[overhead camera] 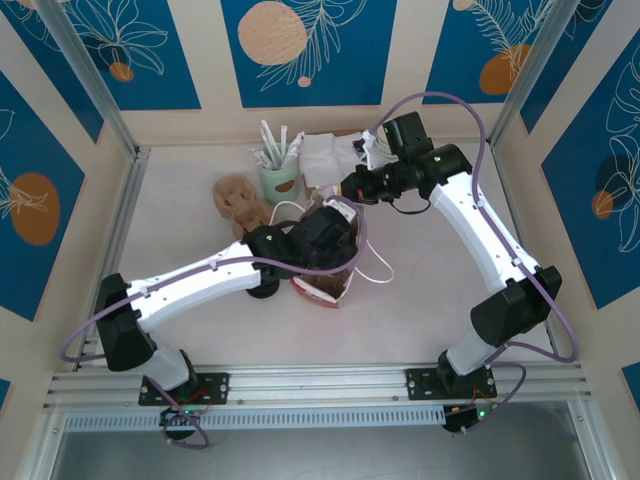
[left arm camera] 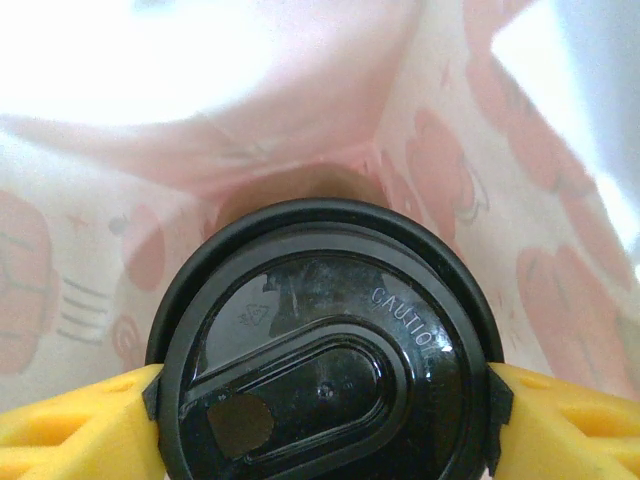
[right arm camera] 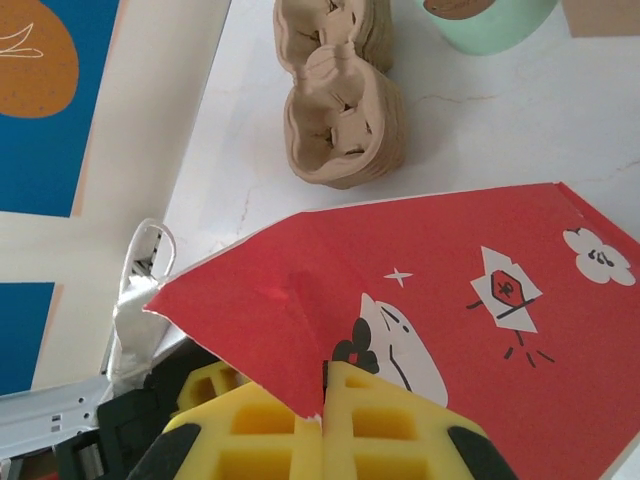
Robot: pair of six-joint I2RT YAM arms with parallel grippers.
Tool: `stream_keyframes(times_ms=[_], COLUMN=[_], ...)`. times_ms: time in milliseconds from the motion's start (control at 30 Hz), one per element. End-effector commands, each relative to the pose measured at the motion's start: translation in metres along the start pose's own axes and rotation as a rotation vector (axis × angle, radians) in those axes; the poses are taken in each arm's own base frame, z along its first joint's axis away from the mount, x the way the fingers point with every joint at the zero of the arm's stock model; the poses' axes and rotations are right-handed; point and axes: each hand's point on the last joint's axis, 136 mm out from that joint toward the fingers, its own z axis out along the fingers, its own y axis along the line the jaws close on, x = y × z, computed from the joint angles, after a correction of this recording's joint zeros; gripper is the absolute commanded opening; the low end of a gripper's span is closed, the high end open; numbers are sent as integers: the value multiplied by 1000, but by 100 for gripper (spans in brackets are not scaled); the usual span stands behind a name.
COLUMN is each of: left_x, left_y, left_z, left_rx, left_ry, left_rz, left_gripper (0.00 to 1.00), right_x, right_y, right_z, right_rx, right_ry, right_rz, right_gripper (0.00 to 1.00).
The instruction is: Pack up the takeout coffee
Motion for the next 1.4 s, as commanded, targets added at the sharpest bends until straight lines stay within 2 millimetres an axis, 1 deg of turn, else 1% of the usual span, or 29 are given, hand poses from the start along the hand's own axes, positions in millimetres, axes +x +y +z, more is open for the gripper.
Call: stream_keyframes(times_ms=[0,200,433,633,1033,1367], left_x=[-19,-23,-18,-17,-9,-2], left_y=[12,10,8,8,8,12], left_z=[-10,-10,-3,1,12,16], left_rx=[-31,-28,-37,-49,-69,-98], left_ry=[-81,-114,-119,-149,-117,-93], left_rz=[-51,-39,-25,-13,-1,8], left_gripper=[75,74,73,73,73,73], right_x=[3,2,4,8,5,6], right_y=[14,14,15,15,19,19], right_z=[-3,-1,-1,-2,-2,1], right_rx=[-69,-104,-119,-131,-172,-188], right_ry=[0,4,-1,-21,-28,-16], right_rz=[9,15,12,11,5,7], right_gripper=[0,0,0,0,0,0])
